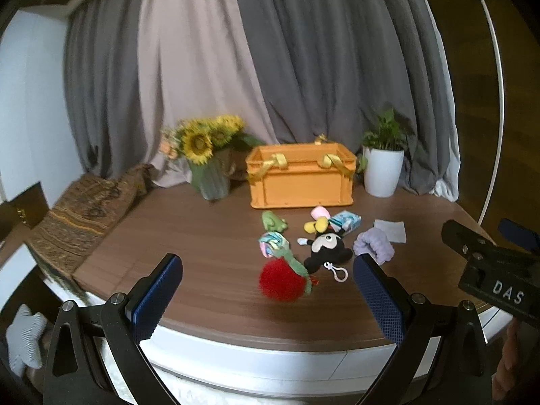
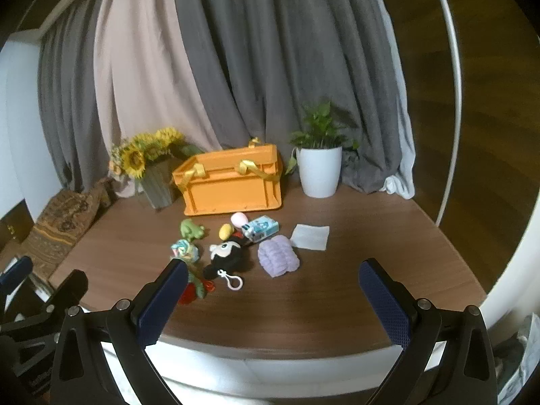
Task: Organize soft objects
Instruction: 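Grasp the red pompom toy with the left tool while the right tool grasps the lavender towel, then lift the red pompom and lavender towel and carry both over the orange crate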
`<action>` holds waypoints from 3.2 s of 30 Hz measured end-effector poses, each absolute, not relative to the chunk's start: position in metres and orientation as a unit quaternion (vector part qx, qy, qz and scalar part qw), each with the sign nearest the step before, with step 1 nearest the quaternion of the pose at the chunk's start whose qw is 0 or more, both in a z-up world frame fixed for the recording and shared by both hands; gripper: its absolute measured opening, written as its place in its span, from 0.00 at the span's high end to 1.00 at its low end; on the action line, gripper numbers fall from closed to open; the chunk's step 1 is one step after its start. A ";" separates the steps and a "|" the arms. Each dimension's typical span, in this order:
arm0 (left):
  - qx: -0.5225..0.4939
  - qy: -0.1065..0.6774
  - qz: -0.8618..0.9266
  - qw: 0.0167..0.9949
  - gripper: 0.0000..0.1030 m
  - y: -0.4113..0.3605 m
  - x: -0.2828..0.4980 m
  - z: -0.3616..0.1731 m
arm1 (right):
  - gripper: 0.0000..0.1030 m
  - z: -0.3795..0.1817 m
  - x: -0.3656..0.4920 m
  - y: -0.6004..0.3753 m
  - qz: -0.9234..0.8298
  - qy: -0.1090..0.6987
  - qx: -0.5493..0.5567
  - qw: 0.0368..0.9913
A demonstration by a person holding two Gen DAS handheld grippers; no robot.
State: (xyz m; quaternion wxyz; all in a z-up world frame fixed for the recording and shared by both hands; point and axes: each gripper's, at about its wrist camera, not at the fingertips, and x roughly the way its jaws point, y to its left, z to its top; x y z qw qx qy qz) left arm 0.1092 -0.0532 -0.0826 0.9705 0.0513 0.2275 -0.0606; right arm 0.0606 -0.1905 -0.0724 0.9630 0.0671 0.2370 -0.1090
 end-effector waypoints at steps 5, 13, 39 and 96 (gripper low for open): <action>0.050 0.271 -0.086 0.957 0.05 -0.056 0.160 -0.117 | 0.01 -0.094 0.108 -0.192 -0.120 0.263 0.055 0.956; 0.067 0.346 -0.109 0.929 0.11 -0.063 0.224 -0.174 | 0.02 -0.139 0.176 -0.197 -0.144 0.324 0.045 0.934; 0.029 0.433 -0.034 0.900 0.56 -0.110 0.300 -0.246 | 0.52 -0.233 0.292 -0.253 -0.069 0.441 0.043 0.894; 0.048 0.212 -0.178 0.960 0.61 -0.080 0.388 -0.052 | 0.67 -0.058 0.318 -0.198 -0.111 0.241 0.095 0.960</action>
